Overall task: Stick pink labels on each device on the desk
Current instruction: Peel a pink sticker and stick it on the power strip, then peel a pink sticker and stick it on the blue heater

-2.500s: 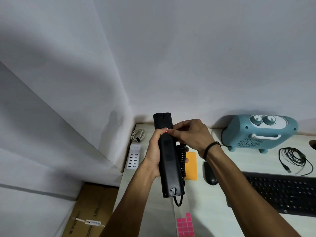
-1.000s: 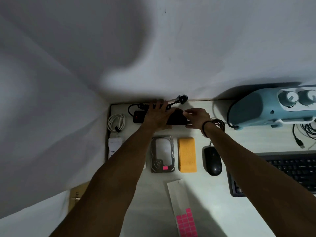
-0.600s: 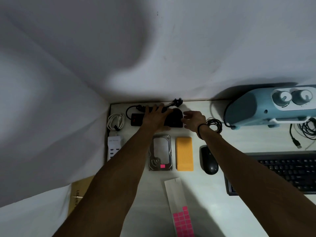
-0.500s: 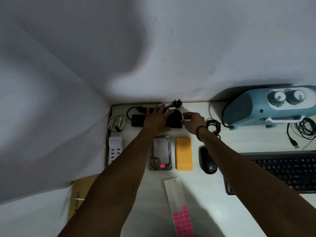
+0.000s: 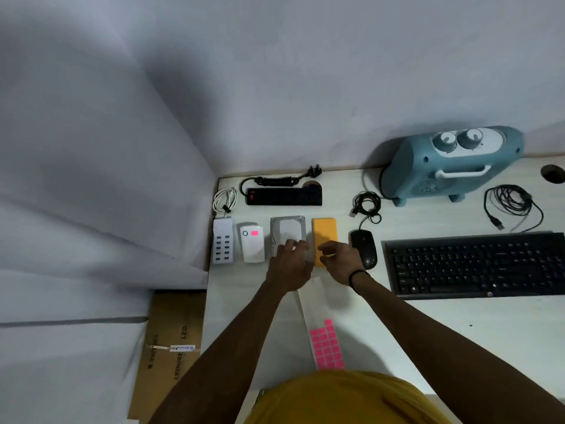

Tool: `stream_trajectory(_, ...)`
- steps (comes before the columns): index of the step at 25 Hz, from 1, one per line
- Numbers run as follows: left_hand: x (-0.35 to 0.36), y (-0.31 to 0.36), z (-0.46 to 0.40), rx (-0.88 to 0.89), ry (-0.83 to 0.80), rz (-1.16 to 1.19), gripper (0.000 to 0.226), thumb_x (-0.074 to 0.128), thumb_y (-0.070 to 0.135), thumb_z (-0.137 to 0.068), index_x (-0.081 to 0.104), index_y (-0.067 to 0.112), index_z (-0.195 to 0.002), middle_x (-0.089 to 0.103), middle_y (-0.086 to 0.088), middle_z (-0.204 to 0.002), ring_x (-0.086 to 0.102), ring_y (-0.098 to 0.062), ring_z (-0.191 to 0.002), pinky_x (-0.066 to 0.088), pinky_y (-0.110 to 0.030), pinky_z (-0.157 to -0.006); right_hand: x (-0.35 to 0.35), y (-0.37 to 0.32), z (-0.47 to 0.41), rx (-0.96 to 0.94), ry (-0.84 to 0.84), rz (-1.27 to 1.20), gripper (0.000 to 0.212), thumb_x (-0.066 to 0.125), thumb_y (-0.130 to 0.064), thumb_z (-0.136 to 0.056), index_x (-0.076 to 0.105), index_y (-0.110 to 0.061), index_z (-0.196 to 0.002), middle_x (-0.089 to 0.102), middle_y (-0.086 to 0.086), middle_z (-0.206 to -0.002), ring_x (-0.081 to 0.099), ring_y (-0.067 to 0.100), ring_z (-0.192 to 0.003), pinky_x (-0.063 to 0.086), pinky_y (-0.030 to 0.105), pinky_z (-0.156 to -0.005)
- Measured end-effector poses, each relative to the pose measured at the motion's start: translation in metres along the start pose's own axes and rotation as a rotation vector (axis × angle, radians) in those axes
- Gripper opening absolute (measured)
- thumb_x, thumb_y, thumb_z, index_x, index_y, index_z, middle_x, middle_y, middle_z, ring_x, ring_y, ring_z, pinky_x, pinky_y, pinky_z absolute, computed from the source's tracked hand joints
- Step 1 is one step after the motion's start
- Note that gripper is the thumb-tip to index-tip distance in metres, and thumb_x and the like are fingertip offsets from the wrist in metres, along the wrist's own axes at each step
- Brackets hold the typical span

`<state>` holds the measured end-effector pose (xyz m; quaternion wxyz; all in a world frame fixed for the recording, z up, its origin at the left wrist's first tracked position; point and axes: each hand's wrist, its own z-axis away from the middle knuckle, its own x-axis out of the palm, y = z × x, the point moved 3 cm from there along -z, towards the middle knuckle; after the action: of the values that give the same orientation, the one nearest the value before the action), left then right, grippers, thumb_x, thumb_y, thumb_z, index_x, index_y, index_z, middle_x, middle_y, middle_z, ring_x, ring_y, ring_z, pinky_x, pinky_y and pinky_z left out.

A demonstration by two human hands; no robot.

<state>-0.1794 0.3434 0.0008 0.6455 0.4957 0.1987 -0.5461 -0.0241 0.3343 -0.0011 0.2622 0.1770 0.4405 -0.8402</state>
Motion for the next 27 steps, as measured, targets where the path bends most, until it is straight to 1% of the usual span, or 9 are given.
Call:
stream_trajectory(2,0.028,-0.005,0.038,-0.044,-0.046,0.105,0.039,0.057,0.032,-0.099,0.053,0.017,-0.135,0.054,-0.011,-0.134,0.053,-0.029,-0.123,0.048,-0.039,-0.097,0.020,0.029,0.031,0.029,-0.006,0.027,0.028,0.066,-0.016,-0.091,0.068,-0.017,-0.119,0.072,0.005,-0.116,0.067,0.021,-0.107,0.051,0.029,-0.096)
stream_trajectory(5,0.073,-0.003,0.086,-0.031,-0.179,0.065,0.045,0.056,0.023,-0.099,0.049,0.018,-0.143,0.053,-0.012,-0.139,0.053,-0.028,-0.125,0.048,-0.037,-0.102,0.038,0.073,0.069,0.182,-0.008,0.044,0.035,0.065,-0.023,-0.091,0.064,-0.015,-0.125,0.071,0.008,-0.119,0.064,0.026,-0.113,0.050,0.033,-0.098)
stream_trajectory(10,0.124,-0.014,0.142,-0.036,-0.406,-0.133,0.072,0.059,0.026,-0.096,0.024,0.019,-0.158,0.019,-0.010,-0.163,0.031,-0.036,-0.142,0.040,-0.054,-0.110,0.068,0.096,0.104,0.339,-0.078,0.028,0.052,0.061,-0.036,-0.093,0.053,-0.010,-0.138,0.056,0.012,-0.139,0.054,0.030,-0.127,0.045,0.037,-0.102)
stream_trajectory(12,0.131,-0.012,0.149,-0.026,-0.429,-0.194,0.078,0.061,0.027,-0.095,0.017,0.019,-0.159,0.009,-0.010,-0.164,0.024,-0.037,-0.143,0.038,-0.057,-0.109,0.078,0.102,0.107,0.413,-0.120,-0.027,0.044,0.060,-0.033,-0.093,0.061,-0.005,-0.127,0.062,0.015,-0.125,0.060,0.031,-0.112,0.049,0.039,-0.097)
stream_trajectory(14,0.134,-0.002,0.150,0.000,-0.435,-0.212,0.081,0.062,0.029,-0.095,0.014,0.019,-0.159,0.006,-0.012,-0.165,0.021,-0.039,-0.144,0.038,-0.059,-0.107,0.080,0.110,0.109,0.498,-0.100,-0.162,0.026,0.062,-0.026,-0.089,0.068,-0.003,-0.100,0.065,0.014,-0.093,0.060,0.027,-0.081,0.055,0.040,-0.079)
stream_trajectory(15,0.136,0.002,0.149,0.008,-0.439,-0.211,0.082,0.062,0.029,-0.094,0.014,0.019,-0.159,0.005,-0.012,-0.164,0.020,-0.040,-0.144,0.039,-0.060,-0.106,0.078,0.114,0.109,0.530,-0.068,-0.206,0.022,0.064,-0.024,-0.087,0.067,-0.003,-0.092,0.063,0.012,-0.084,0.057,0.025,-0.074,0.053,0.037,-0.071)
stream_trajectory(17,0.137,0.005,0.149,0.002,-0.435,-0.194,0.082,0.064,0.031,-0.093,0.015,0.019,-0.158,0.006,-0.013,-0.164,0.020,-0.041,-0.143,0.040,-0.061,-0.105,0.078,0.119,0.111,0.564,-0.029,-0.262,0.021,0.071,-0.022,-0.082,0.068,-0.003,-0.089,0.062,0.010,-0.081,0.056,0.024,-0.072,0.047,0.032,-0.065)
stream_trajectory(22,0.141,-0.010,0.157,-0.014,-0.425,-0.129,0.073,0.060,0.026,-0.095,0.022,0.020,-0.158,0.011,-0.010,-0.164,0.023,-0.039,-0.144,0.040,-0.058,-0.107,0.096,0.115,0.123,0.477,-0.101,-0.190,0.018,0.073,-0.024,-0.086,0.076,-0.013,-0.100,0.072,0.007,-0.097,0.065,0.023,-0.088,0.050,0.029,-0.073)
stream_trajectory(27,0.145,-0.018,0.164,-0.034,-0.385,0.001,0.057,0.054,0.020,-0.099,0.039,0.016,-0.154,0.024,-0.012,-0.165,0.030,-0.030,-0.148,0.031,-0.040,-0.119,0.088,0.128,0.133,0.450,-0.077,-0.121,0.009,0.068,-0.019,-0.087,0.076,-0.015,-0.087,0.071,0.003,-0.086,0.066,0.020,-0.082,0.053,0.026,-0.070)
